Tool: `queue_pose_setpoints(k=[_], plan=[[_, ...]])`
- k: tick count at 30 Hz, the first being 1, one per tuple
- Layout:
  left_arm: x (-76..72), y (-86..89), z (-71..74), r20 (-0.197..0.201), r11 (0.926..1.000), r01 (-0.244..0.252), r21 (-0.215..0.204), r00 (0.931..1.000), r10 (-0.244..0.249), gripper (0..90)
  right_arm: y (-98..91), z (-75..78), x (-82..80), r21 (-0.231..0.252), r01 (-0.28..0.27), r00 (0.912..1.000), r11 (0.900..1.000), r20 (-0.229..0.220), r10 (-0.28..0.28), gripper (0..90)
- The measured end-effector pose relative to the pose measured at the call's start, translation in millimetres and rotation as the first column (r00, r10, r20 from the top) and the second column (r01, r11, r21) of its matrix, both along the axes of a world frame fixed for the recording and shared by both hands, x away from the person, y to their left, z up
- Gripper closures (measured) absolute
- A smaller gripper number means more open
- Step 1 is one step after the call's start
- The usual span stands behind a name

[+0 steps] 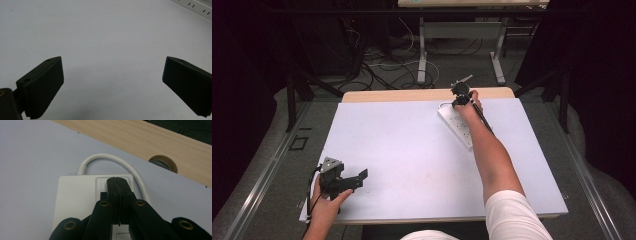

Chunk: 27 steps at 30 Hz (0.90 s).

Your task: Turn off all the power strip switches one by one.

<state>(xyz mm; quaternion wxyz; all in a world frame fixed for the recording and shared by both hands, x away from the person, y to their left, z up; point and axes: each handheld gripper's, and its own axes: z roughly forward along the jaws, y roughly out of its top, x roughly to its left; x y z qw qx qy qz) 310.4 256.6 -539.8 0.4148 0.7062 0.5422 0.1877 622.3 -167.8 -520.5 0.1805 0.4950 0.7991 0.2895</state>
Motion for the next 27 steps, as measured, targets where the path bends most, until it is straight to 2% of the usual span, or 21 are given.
queue_pose_setpoints(k=[6,7,11,14,18,21,23,27], plan=[[0.4,-0.5,0.0,0.002,1.0,0.008,0.005,1.0,-0.008,3.5,0.4,-2.4,0.6,0.014,-0.001,0.9999,0.9999,0.011,0.0,90.0],[0.4,-0.5,0.0,0.002,1.0,0.008,0.005,1.0,-0.008,3.5,0.5,-1.7,0.2,0.004,0.003,1.0,1.0,0.001,-0.003,90.0],[-0.1,0.1,0.2,0.001,1.0,0.007,0.002,1.0,-0.007,3.5,2.3,-4.1,-0.3,0.01,0.003,0.9999,0.9999,0.014,-0.003,90.0],[-0.4,1.2,0.6,-0.001,1.0,0.003,0.001,1.0,-0.003,3.5,2.3,-4.8,-0.3,-0.011,0.011,0.9997,0.9999,0.021,-0.011,90.0],[-0.9,1.3,0.9,0.001,1.0,0.002,0.001,1.0,-0.002,3.5,1.8,-6.1,-0.4,-0.01,0.0,0.9995,0.9999,0.031,0.0,90.0],[-0.9,0.7,1.0,0.001,1.0,0.002,0.002,1.0,-0.002,3.5,2.9,-6.9,-0.8,0.012,0.007,0.9997,0.9999,0.024,-0.007,90.0],[-0.9,0.6,1.1,0.002,1.0,0.003,0.001,1.0,-0.003,3.5,2.8,-6.9,-0.9,0.002,0.007,0.9997,1.0,0.025,-0.007,90.0],[-0.3,0.2,0.7,-0.001,1.0,0.004,0.002,1.0,-0.004,3.5,2.0,-5.7,-1.4,0.015,0.007,0.9998,0.9999,0.02,-0.008,90.0]])
